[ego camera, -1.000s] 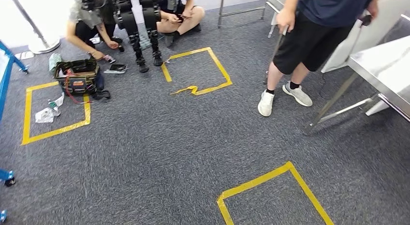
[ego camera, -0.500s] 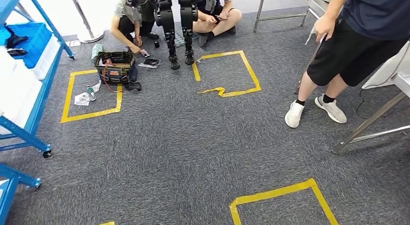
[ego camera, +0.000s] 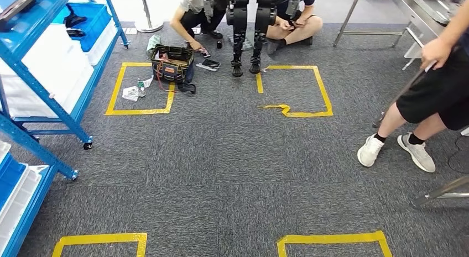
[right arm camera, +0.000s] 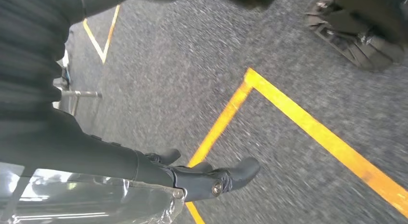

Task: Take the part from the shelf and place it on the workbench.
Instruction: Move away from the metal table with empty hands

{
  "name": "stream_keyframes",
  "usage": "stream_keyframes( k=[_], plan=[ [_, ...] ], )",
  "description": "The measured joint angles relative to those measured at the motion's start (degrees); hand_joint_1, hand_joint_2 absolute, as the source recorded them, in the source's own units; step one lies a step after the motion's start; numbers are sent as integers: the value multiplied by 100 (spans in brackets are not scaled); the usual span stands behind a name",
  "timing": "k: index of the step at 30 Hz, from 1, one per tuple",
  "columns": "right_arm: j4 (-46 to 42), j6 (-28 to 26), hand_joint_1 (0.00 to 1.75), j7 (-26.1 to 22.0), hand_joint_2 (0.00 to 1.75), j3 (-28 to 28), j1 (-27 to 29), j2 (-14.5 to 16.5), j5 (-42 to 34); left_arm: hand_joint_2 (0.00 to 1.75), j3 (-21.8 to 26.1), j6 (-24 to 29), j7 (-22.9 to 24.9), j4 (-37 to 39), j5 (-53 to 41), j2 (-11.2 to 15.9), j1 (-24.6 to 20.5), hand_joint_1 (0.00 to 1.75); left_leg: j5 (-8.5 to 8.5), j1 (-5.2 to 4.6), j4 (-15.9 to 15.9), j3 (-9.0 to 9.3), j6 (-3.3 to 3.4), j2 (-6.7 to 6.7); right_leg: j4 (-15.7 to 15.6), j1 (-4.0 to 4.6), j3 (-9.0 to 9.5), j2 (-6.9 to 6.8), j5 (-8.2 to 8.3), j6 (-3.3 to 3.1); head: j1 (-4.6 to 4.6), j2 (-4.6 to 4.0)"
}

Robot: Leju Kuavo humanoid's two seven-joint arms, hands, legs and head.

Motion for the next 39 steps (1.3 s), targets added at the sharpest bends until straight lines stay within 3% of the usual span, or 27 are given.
stream_keyframes(
  k=[1,3,4,5,6,8,10,12,14,15,17,19,20,22,24,26,28,30,32,34,35,36,37,38,39],
  plan=[
    [0,-6,0,-3,175,-5,14,1,-19,0,-5,-11,11,0,-15,3,-10,0,16,0,-4,-14,31,-70,343,-14,-167,191,-164,-17,3,0],
    [1,-13,0,-5,175,-21,64,3,-50,0,-22,-37,39,0,-48,9,-27,0,36,-18,-2,-46,68,-240,1136,-13,-564,360,-456,-46,3,0],
    [2,-19,0,-8,175,-30,90,4,-60,0,-35,-48,56,0,-62,10,-27,0,43,-28,0,-55,75,-333,1351,-11,-685,380,-498,-34,3,0],
    [2,-26,0,-14,175,-37,112,6,-64,0,-47,-58,72,0,-74,11,-23,0,48,-35,1,-58,78,-424,1341,-12,-703,393,-443,-4,2,0],
    [2,-35,0,-24,175,-40,124,8,-67,0,-55,-67,85,0,-84,12,-20,0,54,-36,2,-55,74,-510,1093,-15,-605,416,-303,38,3,0],
    [3,-58,0,-52,175,-45,135,10,-71,0,-64,-78,103,0,-91,12,-20,0,69,-42,8,-50,45,-667,268,-27,-245,609,52,96,3,0],
    [3,-75,0,-70,175,-46,138,15,-72,0,-73,-79,111,0,-92,14,-21,0,89,-55,7,-60,-8,-784,-209,-22,-44,756,238,52,-4,0],
    [2,-79,0,-75,175,-47,139,25,-72,0,-84,-78,118,0,-92,16,-6,0,126,-52,-23,-78,-81,-881,-253,3,-20,681,277,-48,-7,0],
    [2,-80,0,-78,175,-48,138,34,-63,0,-90,-73,123,0,-90,18,15,0,69,-43,44,-130,-136,-740,-288,-12,4,559,329,-146,-14,0],
    [2,-80,0,-79,175,-49,144,39,-57,0,-91,-68,126,0,-85,19,17,0,-66,-46,226,-218,-157,-578,-307,-24,4,488,352,-194,-28,0],
    [3,-80,0,-79,175,-49,168,44,-38,0,-92,-47,125,0,-68,18,4,0,-474,-48,895,-520,-191,-256,-316,-11,-13,335,362,-246,-52,0],
    [4,-80,0,-74,175,-49,193,43,-22,0,-92,-30,114,0,-51,15,2,0,-718,-31,1496,-787,-226,-170,-314,8,-29,159,357,-262,-56,0],
    [4,-80,0,-72,175,-48,198,43,-19,0,-93,-26,107,0,-46,14,10,0,-691,-23,1539,-788,-236,-149,-313,12,-34,80,355,-263,-57,0],
    [4,-80,0,-70,175,-48,196,44,-18,0,-95,-25,95,0,-46,15,24,0,-404,-16,1000,-454,-237,-27,-310,14,-28,-57,348,-256,-61,0],
    [4,-81,0,-69,175,-49,193,41,-18,0,-99,-23,86,-1,-53,16,13,0,-167,-31,259,-24,-193,265,-301,53,-13,-173,322,-223,-69,0],
    [4,-86,0,-69,175,-50,192,32,-26,0,-106,-23,80,-1,-67,16,-8,0,-119,-62,-20,122,-122,382,-296,97,18,-282,293,-173,-62,0],
    [3,-103,0,-67,175,-59,187,30,-36,0,-110,-24,78,-1,-83,18,-14,0,-83,-69,-43,113,-49,229,-283,90,41,-351,266,-118,-55,0],
    [2,-124,0,-64,175,-77,189,32,-46,0,-114,-26,79,-2,-91,16,-17,0,-30,-41,-80,111,33,86,-63,64,-48,-103,122,-85,-48,0],
    [3,-132,0,-63,175,-104,211,32,-55,0,-119,-36,79,-2,-97,14,-33,0,11,-21,-94,84,88,-65,592,35,-343,258,-201,-106,-32,0],
    [4,-133,0,-56,175,-126,246,33,-59,0,-127,-67,79,-2,-116,11,-36,0,35,-19,-92,48,98,-251,1298,13,-678,369,-455,-98,-26,0],
    [4,-133,0,-53,175,-132,261,34,-61,0,-132,-84,79,-2,-129,10,-31,0,45,-15,-89,41,90,-345,1403,-3,-731,381,-458,-60,-26,0],
    [4,-135,0,-51,175,-136,270,34,-62,0,-136,-94,79,-2,-142,9,-26,0,54,-7,-87,40,77,-435,1273,-23,-674,394,-367,-2,-27,0],
    [4,-137,0,-51,175,-138,272,33,-63,0,-139,-97,79,-2,-150,7,-23,0,61,6,-83,42,57,-520,919,-51,-511,437,-200,68,-26,0],
    [4,-139,0,-51,175,-139,272,36,-65,0,-141,-99,79,-2,-153,7,-25,0,69,16,-79,39,27,-597,486,-91,-316,555,-28,137,-20,0],
    [4,-140,0,-51,175,-141,271,40,-68,0,-142,-99,79,-3,-154,8,-28,0,73,16,-68,31,-11,-673,119,-115,-158,660,115,166,-12,0]
  ],
)
